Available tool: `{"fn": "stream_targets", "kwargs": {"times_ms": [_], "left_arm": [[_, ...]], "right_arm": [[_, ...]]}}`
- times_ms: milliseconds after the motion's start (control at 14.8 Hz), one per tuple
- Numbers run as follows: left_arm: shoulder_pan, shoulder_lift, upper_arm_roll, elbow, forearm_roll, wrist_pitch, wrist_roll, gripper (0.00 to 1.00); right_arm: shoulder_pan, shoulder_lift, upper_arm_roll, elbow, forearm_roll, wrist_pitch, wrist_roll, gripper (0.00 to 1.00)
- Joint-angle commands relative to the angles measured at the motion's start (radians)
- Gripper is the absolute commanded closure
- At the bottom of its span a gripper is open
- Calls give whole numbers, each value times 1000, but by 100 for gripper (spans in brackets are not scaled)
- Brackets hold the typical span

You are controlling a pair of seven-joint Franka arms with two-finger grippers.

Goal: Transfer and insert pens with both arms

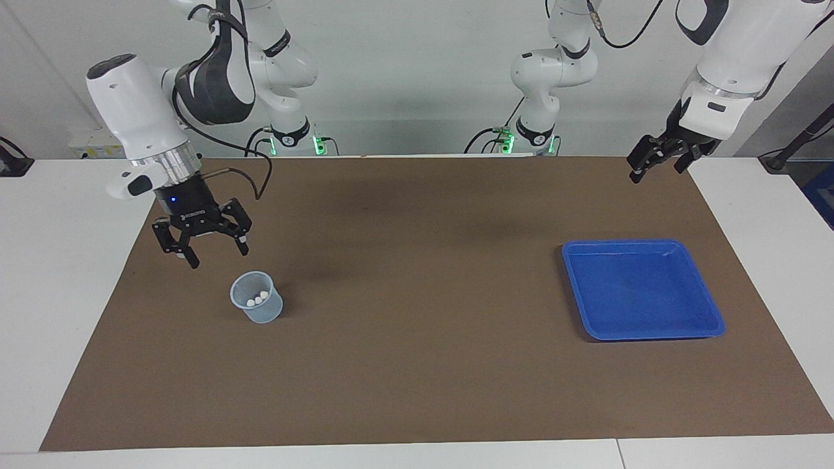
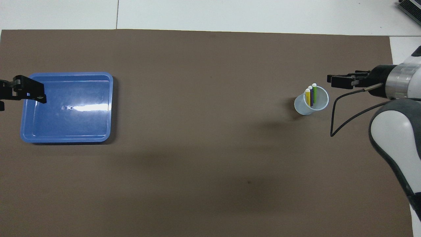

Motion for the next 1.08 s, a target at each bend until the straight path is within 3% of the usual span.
{"fn": "stream_targets", "kwargs": {"times_ms": [0,202,607,741,876,1011], "left_arm": [[-18,-18,23,-20,-12,19,15,0],[-18,-18,23,-20,-12,19,13,0],[-18,-18,23,-20,-12,21,15,0],[-18,-18,24,-20,-12,19,13,0],[-20,-18,23,-20,-12,19,15,0],[-20,-16,23,-20,-12,19,15,0]], "right_arm": [[8,-17,7,49,-150,-139,150,0],[19,-15,15,167,-298,-378,195,0],[28,2,18,443,-367,-825,279,0],[22,-10,15,439,-344,-845,282,0],[11,-49,12,335,-323,-749,281,0],[13,-78,10,281,-324,-742,275,0]]}}
